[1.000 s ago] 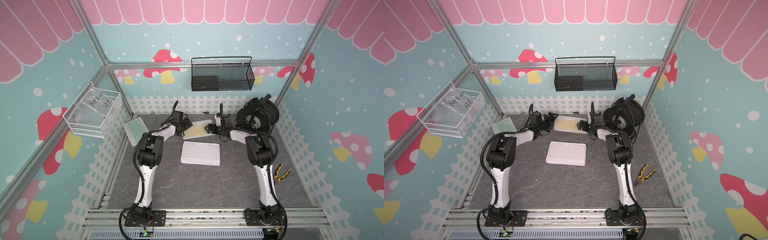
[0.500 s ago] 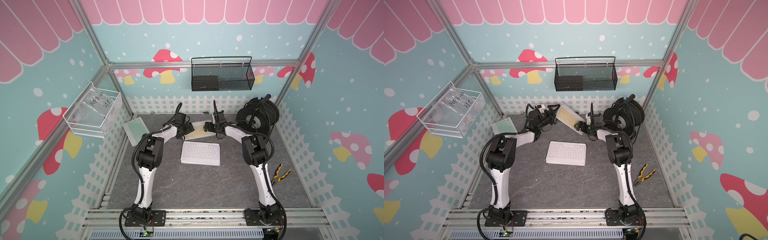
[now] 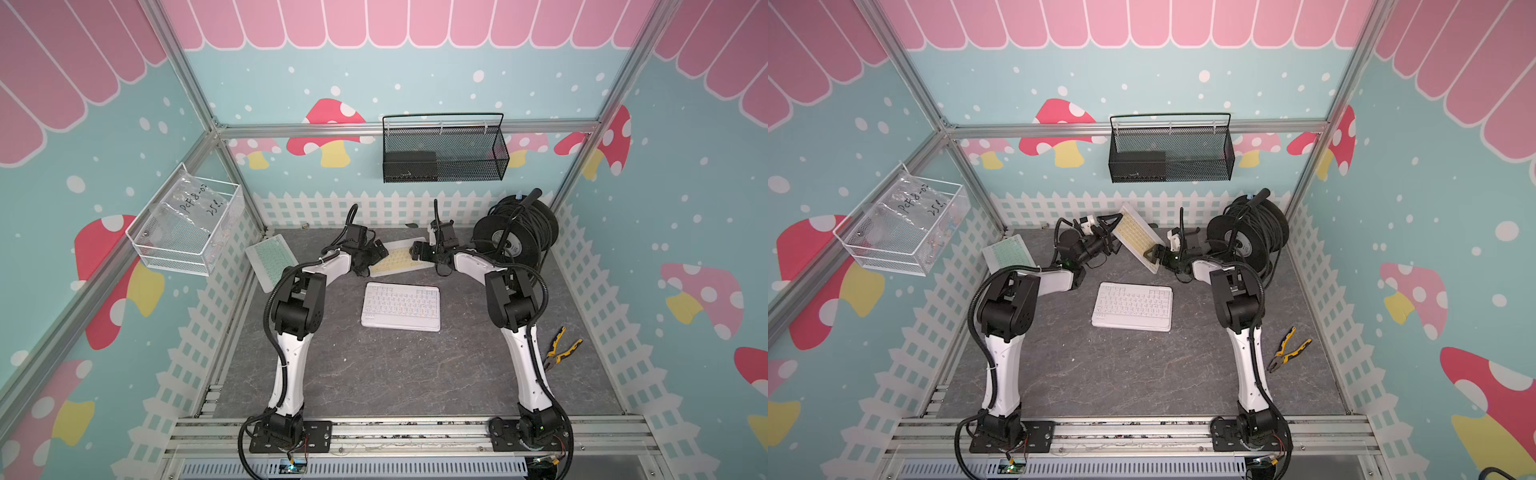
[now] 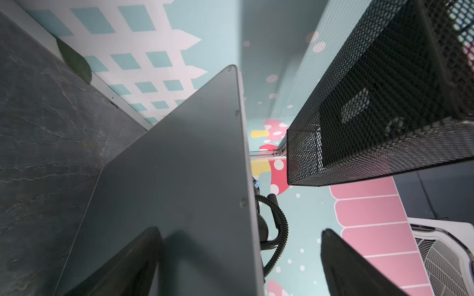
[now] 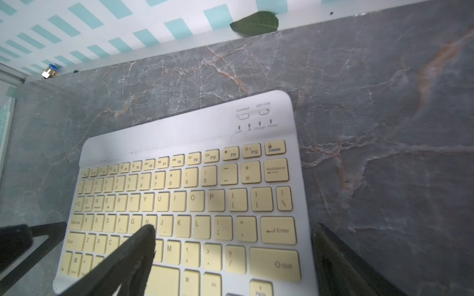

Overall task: Stack the numeric keypads
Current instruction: Adjust the numeric keypad at the center of the board, then pick up the numeric keypad from the center of the board.

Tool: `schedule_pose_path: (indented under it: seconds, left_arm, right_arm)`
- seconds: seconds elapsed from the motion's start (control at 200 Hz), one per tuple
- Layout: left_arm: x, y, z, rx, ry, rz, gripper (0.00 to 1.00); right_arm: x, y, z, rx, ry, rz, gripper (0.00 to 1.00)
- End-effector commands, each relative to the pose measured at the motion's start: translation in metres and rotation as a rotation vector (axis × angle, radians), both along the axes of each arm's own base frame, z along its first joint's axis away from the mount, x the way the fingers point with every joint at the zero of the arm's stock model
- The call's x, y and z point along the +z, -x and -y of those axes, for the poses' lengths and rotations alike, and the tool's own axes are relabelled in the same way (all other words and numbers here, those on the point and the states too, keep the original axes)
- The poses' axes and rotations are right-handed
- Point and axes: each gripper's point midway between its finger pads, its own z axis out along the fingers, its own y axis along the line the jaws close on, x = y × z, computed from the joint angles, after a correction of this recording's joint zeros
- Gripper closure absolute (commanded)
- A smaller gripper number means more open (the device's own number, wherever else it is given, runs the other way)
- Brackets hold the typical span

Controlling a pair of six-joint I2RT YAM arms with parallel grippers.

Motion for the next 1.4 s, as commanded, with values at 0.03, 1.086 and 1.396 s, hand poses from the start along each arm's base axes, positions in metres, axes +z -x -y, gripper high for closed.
schedule_pose_path:
  seconds: [0.03, 1.086, 1.396]
  left_arm:
    - [0.139, 0.002, 0.082, -0.193, 0.506, 0.299, 0.01]
    - [0.128, 0.020, 0.069, -0.216, 0.525, 0.282, 0.05]
    - [0.106, 0.025, 0.059, -0.205, 0.278, 0.237, 0.24]
  right_arm:
    - [-0.035, 0.081, -0.065, 0.220, -0.277, -0.276, 0.04]
    - [-0.037, 0.069, -0.010, 0.099, -0.335, -0.280, 0.04]
    - [-0.043, 0.070, -0.011, 0.101, -0.336, -0.291, 0.05]
